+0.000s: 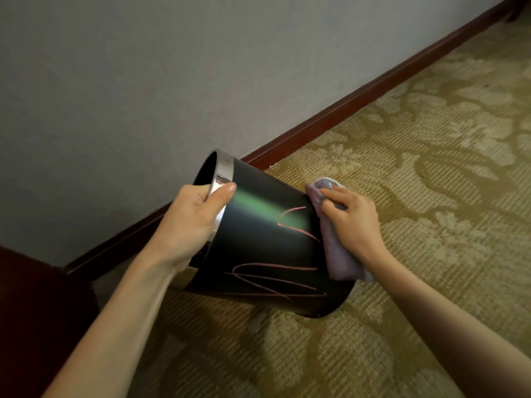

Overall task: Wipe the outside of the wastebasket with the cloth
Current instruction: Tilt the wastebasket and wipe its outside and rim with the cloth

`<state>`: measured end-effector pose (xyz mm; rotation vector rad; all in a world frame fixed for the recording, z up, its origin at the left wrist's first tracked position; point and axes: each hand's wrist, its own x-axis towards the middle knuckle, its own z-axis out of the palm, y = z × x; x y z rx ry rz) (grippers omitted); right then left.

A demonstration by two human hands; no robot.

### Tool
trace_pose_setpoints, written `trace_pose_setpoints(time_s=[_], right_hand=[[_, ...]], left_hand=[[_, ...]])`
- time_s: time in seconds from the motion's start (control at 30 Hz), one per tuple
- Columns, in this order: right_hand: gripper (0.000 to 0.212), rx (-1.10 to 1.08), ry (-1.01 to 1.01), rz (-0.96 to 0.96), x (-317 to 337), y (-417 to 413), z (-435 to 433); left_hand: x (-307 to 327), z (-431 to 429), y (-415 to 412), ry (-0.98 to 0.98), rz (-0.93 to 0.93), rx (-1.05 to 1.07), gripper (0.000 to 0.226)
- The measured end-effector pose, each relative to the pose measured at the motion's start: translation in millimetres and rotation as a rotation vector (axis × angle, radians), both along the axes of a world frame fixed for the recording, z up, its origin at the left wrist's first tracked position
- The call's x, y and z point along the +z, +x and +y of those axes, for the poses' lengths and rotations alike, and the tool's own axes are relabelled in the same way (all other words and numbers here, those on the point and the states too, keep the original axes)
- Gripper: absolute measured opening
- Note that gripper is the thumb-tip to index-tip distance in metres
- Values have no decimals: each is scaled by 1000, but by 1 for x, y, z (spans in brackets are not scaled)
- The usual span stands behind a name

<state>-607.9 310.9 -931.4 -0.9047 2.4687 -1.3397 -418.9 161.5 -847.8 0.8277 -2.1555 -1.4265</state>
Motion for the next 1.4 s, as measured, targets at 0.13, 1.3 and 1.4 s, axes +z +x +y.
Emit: trace_pose_setpoints(time_s=[0.13,1.3,1.4], right_hand=[[26,10,158,-165,4,-22,-9],[27,-168,-15,-239,21,22,-23],[27,-110,75,-324,26,3,-27]], left_hand=[[-3,7,0,30,16,-60,33],[2,7,-10,39,32,-155,36],[4,16,-10,60,39,-219,32]])
